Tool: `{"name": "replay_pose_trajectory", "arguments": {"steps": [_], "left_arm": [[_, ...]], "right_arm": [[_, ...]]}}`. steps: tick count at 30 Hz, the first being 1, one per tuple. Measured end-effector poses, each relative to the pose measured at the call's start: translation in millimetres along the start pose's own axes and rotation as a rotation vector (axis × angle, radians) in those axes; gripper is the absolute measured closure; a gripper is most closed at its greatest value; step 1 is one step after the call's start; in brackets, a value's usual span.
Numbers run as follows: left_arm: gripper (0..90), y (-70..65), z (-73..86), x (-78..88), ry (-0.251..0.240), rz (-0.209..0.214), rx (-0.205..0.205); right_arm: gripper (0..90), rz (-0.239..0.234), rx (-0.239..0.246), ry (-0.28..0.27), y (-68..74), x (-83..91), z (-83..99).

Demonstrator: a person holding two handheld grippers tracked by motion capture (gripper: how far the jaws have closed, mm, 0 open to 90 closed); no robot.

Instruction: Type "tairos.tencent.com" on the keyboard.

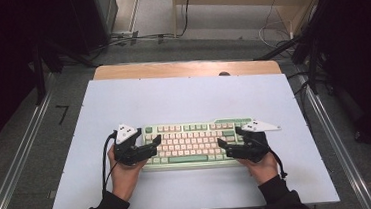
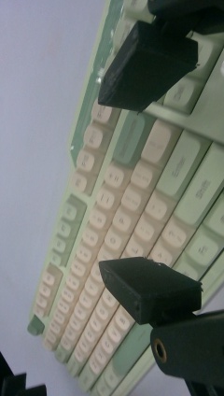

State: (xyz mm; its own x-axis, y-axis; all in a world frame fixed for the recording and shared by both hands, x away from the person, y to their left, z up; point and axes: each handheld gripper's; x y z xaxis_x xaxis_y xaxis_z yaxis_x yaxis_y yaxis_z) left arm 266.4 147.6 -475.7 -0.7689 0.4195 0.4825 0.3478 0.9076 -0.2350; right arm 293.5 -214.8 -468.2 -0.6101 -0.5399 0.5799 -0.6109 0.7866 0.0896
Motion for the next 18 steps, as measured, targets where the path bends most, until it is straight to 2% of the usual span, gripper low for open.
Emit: {"name": "replay_pose_trajectory", "arguments": {"steps": [8, 18], "left_arm": [[19.5, 0.7, 3.7, 8.0, -0.003, -0.009, 0.001], [18.3, 17.9, 13.8, 30.1, 0.005, -0.034, 0.037]], "right_arm": [[15.9, 0.045, -0.031, -0.018, -18.8, 13.2, 8.1], [16.1, 0.096, -0.074, -0.032, -42.3, 34.8, 20.6]]}}
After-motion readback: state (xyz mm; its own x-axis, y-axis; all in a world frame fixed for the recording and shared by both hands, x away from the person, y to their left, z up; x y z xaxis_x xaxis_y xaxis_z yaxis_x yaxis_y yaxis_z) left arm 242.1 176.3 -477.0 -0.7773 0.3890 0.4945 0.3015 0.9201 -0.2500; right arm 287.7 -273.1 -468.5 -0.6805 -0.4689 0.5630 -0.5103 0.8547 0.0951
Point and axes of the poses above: each handheld gripper's, and its own axes: x roughly backward along the jaws, z roughly out of its underside, y roughly to its left, and after that the axes turned 4 degrees about x, right-handed
